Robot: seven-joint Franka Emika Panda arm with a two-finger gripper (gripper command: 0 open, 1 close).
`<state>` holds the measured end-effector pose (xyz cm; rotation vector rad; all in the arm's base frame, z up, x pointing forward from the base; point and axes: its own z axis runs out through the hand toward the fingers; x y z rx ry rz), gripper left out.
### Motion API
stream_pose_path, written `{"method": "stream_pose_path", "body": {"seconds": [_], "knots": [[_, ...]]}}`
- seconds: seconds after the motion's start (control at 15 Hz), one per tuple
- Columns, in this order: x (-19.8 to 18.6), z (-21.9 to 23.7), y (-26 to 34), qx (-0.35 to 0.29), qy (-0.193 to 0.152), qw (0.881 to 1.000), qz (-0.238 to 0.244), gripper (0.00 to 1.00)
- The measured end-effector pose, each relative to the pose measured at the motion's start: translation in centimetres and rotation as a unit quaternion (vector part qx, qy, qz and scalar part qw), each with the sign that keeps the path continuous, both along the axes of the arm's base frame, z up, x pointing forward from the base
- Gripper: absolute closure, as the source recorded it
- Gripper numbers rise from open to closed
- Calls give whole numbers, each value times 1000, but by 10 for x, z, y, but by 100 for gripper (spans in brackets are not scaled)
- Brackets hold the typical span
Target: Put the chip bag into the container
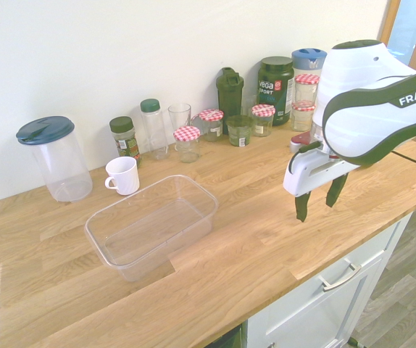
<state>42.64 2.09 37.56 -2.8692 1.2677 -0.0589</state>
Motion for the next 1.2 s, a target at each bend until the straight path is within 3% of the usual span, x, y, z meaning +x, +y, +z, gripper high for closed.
{"method": "stream_pose_path", "body": {"seconds": [0.27,0.6,1.2], "knots": [[1,-1,-4,-10,-1,1000,-1,0],[8,4,-59,-81,-39,995,-50,0],[20,10,-179,-236,-97,960,-116,0]]}}
